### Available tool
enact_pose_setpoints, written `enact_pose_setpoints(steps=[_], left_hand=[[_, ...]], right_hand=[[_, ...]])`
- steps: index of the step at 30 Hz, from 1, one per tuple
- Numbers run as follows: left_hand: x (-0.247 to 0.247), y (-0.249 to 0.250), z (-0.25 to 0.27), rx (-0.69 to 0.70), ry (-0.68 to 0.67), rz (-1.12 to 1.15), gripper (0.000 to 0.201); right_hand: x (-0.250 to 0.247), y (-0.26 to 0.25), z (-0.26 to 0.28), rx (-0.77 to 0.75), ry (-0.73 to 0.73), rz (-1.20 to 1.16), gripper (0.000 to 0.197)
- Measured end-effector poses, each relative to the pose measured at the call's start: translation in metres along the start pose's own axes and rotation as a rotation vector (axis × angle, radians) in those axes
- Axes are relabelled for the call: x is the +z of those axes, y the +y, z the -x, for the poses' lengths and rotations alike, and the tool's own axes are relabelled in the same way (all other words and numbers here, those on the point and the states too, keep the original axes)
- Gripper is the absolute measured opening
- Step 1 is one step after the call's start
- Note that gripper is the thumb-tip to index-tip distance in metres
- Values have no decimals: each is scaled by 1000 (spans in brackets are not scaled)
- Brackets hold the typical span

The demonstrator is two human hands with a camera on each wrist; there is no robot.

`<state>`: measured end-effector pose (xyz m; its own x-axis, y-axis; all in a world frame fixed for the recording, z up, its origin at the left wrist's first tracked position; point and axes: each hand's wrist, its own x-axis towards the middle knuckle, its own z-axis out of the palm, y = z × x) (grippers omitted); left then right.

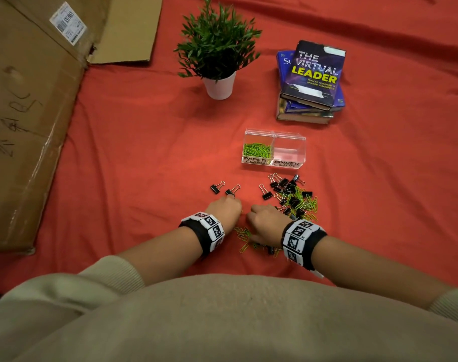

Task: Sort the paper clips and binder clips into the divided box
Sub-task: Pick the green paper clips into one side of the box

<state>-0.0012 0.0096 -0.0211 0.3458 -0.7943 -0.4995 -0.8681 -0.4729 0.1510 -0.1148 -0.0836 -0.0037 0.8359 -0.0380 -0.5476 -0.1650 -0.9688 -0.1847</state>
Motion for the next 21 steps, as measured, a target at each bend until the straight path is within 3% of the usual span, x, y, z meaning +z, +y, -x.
enact_pose_setpoints(steps=[4,9,21], left_hand=[[0,-1,0,47,-11,-19,26],[-3,-14,7,163,-22,-9,23],[6,-20,21,293,-51,-66,19]], right_hand=[[6,-10,0,-39,6,-13,52],[12,-14,1,-40,34,-164,26],[10,-1,-5,44,26,-454,26]])
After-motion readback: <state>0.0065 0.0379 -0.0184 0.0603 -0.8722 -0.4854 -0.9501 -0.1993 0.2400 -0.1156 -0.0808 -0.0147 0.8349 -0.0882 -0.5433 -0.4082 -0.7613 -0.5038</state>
